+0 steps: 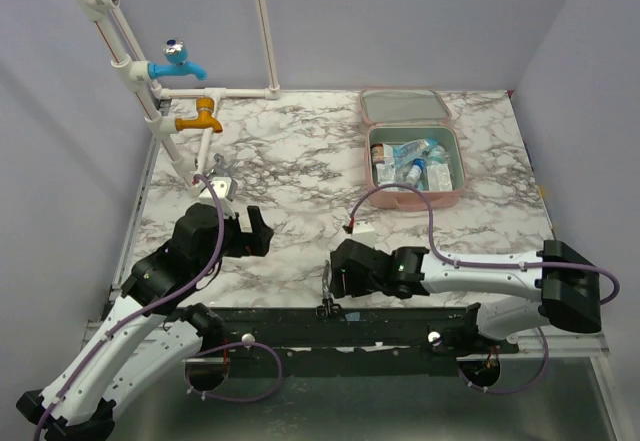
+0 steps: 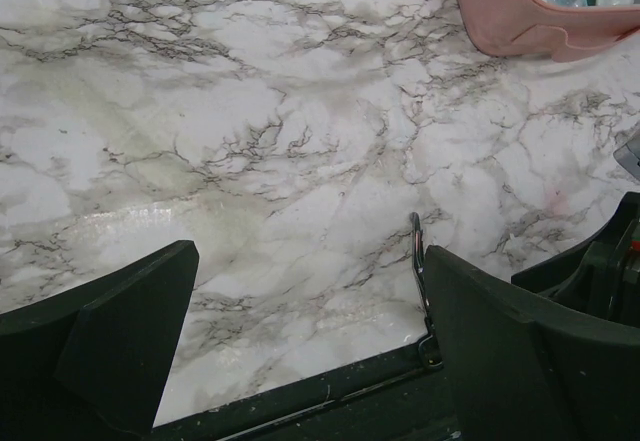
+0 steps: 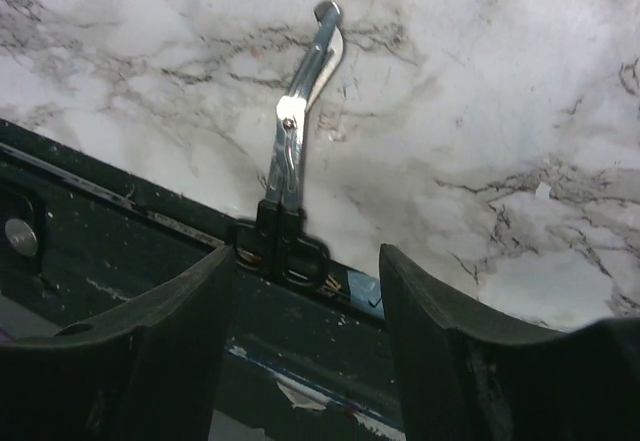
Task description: Organize the medicine kit
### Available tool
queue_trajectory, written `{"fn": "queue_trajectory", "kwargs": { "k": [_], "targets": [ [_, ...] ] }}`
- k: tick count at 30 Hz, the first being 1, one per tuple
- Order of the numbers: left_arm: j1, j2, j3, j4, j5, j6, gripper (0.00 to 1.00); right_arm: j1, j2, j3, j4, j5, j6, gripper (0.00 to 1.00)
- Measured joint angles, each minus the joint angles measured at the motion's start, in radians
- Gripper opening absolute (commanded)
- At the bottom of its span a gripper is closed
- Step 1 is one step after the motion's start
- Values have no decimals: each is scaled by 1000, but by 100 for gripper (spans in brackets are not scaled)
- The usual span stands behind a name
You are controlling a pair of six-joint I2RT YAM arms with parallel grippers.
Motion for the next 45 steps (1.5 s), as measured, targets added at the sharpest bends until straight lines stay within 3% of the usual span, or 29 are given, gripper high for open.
{"fn": "queue_trajectory", "kwargs": {
  "k": [10, 32, 45],
  "targets": [
    [0, -18, 0, 0, 13, 0, 99, 0, -132, -233, 96, -128, 127, 66],
    [0, -50, -22, 0, 43, -1, 99, 0, -83, -316, 291, -217, 306, 66],
    [-2, -146, -53, 0, 43, -17, 98, 0, -60, -365, 379, -207, 372, 59]
  ]
}}
